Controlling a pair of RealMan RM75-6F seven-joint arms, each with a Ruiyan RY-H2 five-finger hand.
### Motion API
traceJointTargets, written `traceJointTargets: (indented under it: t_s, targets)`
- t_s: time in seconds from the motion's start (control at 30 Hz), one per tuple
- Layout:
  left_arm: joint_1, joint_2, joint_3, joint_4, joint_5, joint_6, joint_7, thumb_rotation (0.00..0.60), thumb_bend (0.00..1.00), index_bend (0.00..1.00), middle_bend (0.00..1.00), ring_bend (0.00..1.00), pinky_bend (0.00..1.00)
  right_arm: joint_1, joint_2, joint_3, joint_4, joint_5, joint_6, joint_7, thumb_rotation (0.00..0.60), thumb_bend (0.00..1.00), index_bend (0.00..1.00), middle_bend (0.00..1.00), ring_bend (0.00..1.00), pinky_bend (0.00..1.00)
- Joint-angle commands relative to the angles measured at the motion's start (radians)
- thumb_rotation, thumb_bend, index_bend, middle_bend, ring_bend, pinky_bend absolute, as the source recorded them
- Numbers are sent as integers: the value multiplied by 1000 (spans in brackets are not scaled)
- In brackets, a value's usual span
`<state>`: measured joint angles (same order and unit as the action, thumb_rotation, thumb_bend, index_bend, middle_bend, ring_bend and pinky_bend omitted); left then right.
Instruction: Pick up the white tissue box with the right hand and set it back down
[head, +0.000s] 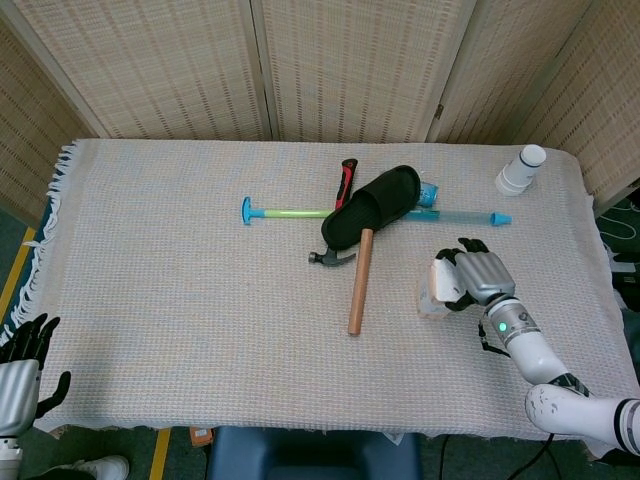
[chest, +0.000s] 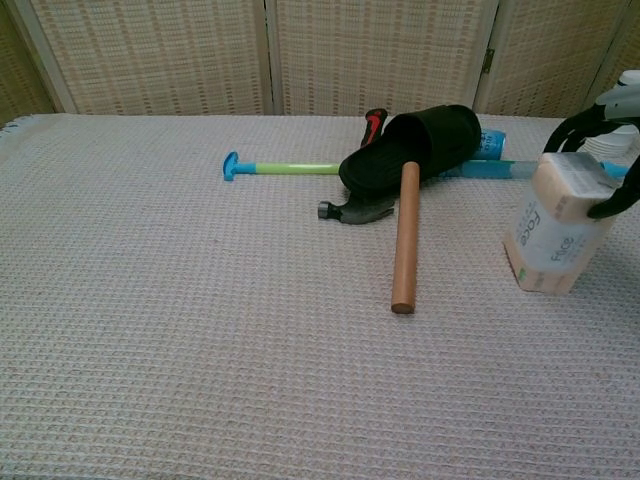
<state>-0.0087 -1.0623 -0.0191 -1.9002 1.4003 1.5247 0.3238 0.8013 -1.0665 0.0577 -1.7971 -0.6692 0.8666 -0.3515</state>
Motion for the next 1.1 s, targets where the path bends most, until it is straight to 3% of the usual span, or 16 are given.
traceJointTargets:
  t_s: [0.03,0.17,0.3,0.43,0.53,0.63,0.67,0.77,0.8,0.87,0.93,1.1]
  targets:
    - [-1,-1,-1,0,-1,-1,2,600,399,66,0,0,166,-1,-3,0,4,-1,3,-3,600,132,281,276,64,0]
    - [-1,-3,-1,1,-3,-2,5,600,399,66,0,0,167,-7,-15,1,11,-21,36,-16,600,177,330,315,108,0]
    - [-2,-3,0,0,-3,-3,8,600,398,66,0,0,166,-24,-31,8,16,-57,79,-14,600,297,408,383,177,0]
    - [0,-1,0,-1,-1,1,3,600,398,66,0,0,166,-66,-34,31,27,-153,99,84,600,309,450,450,250,0]
    - [1,0,0,-1,1,2,1,600,399,66,0,0,167,-137,-44,69,60,-308,119,315,600,309,450,460,265,0]
    - [1,0,1,-2,3,1,2,600,398,66,0,0,166,-226,-90,104,150,-516,171,717,600,309,450,460,266,0]
    - [1,0,2,-2,3,0,3,600,399,66,0,0,166,-255,-112,107,203,-594,186,914,600,309,449,460,266,0]
    - [1,-1,2,-2,4,2,4,600,399,66,0,0,166,-287,-148,73,361,-752,185,1342,600,309,431,461,266,0]
    - [1,-2,2,-2,4,2,5,600,399,66,0,0,166,-289,-164,59,419,-787,188,1430,600,309,428,461,266,0]
    - [1,-3,2,-2,2,0,7,600,399,66,0,0,166,-289,-212,27,547,-840,189,1543,600,309,427,461,266,0]
    - [-1,-4,1,-1,-1,-2,10,600,400,66,0,0,166,-288,-257,6,642,-864,188,1578,600,309,426,460,265,0]
    - [-5,-9,0,2,-10,-11,20,600,398,66,0,0,166,-280,-361,-19,822,-867,153,1523,600,309,426,460,254,0]
